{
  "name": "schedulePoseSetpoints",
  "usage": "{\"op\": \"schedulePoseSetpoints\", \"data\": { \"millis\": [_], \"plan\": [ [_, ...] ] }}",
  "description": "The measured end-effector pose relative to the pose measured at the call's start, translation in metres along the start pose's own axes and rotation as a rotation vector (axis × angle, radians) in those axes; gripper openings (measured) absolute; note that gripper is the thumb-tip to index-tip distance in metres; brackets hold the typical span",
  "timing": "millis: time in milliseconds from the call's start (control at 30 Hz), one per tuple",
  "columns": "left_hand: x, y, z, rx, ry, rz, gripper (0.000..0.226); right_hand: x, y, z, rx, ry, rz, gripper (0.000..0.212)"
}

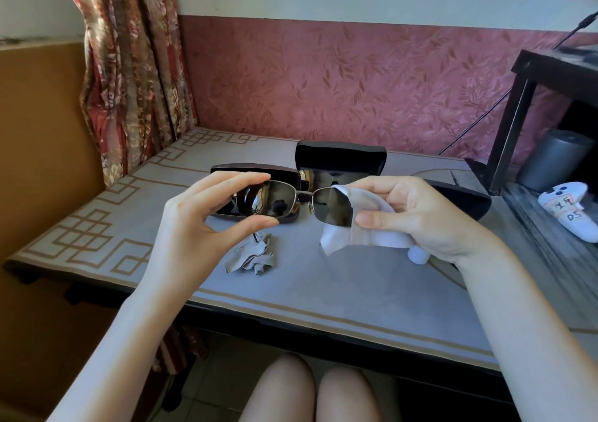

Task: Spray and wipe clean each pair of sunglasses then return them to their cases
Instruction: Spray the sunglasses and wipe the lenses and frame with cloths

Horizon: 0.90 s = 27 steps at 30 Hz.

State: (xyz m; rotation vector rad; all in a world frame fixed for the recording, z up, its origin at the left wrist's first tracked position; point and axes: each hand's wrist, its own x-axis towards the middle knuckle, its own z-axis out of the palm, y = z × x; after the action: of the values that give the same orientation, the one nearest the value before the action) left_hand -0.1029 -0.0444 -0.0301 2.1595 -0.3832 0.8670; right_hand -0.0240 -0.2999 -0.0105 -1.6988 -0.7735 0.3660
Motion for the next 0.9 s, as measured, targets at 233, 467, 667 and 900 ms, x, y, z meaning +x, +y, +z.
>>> {"op": "schedulePoseSetpoints", "data": {
  "millis": [233,467,667,900],
  "plan": [
    [0.000,0.001,0.002,0.041,-0.029,0.045,0.048,0.009,-0.012,0.019,-0.132,0.113,-0.025,0.014],
    [0.000,0.001,0.003,0.064,-0.034,0.064,0.047,0.013,-0.019,0.025,-0.229,0.155,-0.031,0.043],
    [0.000,0.003,0.005,0.070,-0.013,0.072,0.047,0.009,-0.019,0.020,-0.218,0.101,-0.008,0.011],
    [0.000,0.005,0.006,0.074,0.000,0.073,0.046,0.016,-0.023,0.033,-0.229,0.230,-0.068,0.022]
  ]
}}
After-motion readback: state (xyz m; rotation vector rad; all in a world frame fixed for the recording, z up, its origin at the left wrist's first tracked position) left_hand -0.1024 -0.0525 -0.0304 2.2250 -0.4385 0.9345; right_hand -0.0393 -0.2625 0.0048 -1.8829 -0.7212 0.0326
